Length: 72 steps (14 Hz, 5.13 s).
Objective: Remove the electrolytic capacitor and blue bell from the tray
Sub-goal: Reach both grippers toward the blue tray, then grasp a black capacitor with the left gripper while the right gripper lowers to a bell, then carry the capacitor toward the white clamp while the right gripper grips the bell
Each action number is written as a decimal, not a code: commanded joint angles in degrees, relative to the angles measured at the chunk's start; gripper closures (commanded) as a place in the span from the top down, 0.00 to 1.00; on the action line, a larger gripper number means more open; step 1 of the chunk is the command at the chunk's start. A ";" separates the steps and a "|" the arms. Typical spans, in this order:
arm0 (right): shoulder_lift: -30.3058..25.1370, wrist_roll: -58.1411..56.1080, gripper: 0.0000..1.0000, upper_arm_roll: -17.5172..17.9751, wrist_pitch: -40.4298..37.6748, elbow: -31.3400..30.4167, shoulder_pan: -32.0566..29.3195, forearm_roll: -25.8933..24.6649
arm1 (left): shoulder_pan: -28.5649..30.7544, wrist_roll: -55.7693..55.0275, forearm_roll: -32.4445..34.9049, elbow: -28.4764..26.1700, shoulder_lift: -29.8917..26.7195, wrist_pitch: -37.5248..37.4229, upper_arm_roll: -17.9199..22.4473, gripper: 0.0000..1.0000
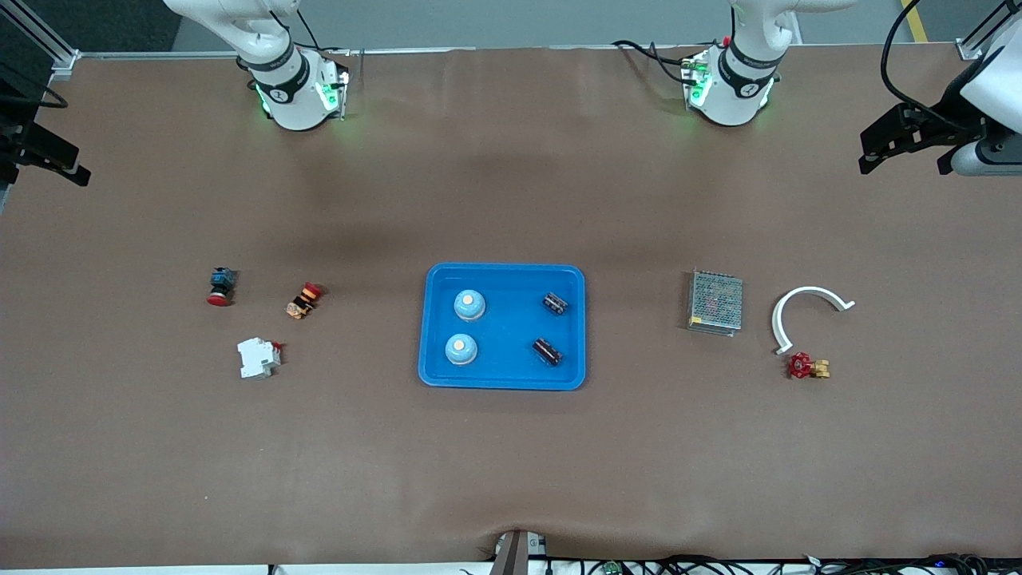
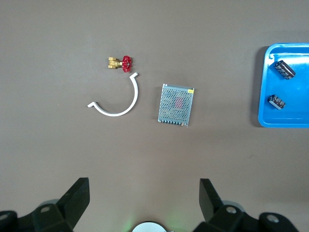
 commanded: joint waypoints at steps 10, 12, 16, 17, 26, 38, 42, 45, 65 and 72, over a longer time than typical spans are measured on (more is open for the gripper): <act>-0.34 0.08 1.00 -0.14 -0.11 -0.42 0.56 -0.70 | -0.80 -4.93 -0.21 1.40 4.76 -1.30 -2.78 1.00; -0.34 -0.01 1.00 -0.14 -0.11 -0.33 0.56 -0.70 | -0.80 -11.33 -0.47 1.40 7.65 -0.25 -5.59 1.00; -0.34 0.86 1.00 0.13 -0.20 -0.51 1.35 -0.70 | -3.87 -24.35 -0.82 2.36 15.20 4.75 -9.73 1.00; -0.34 2.43 1.00 0.13 -0.20 -0.51 2.14 -0.70 | -5.53 -27.25 -0.65 2.63 17.31 6.85 -9.65 1.00; 2.74 22.19 1.00 0.21 3.75 -0.86 17.24 0.09 | -15.04 -46.61 -0.12 0.35 29.80 27.25 -9.65 1.00; 18.46 40.86 1.00 0.13 22.73 -1.48 34.75 3.26 | -25.32 -74.54 3.31 0.00 44.57 39.12 -8.95 0.92; 22.95 42.08 1.00 0.21 27.75 -1.39 35.37 3.43 | -25.33 -78.95 3.22 0.08 46.95 43.69 -9.03 0.89; 25.50 42.97 1.00 0.21 29.94 -1.39 35.46 3.43 | -25.41 -79.74 3.22 0.17 48.71 45.19 -9.03 0.82; 38.33 41.82 1.00 0.21 43.31 -2.62 40.20 2.99 | -24.71 -79.22 5.41 0.87 45.12 42.65 -8.95 0.00; 41.15 39.63 1.00 0.13 45.15 -2.79 40.82 2.55 | -16.99 -73.61 5.51 -0.97 37.47 30.10 -9.56 0.00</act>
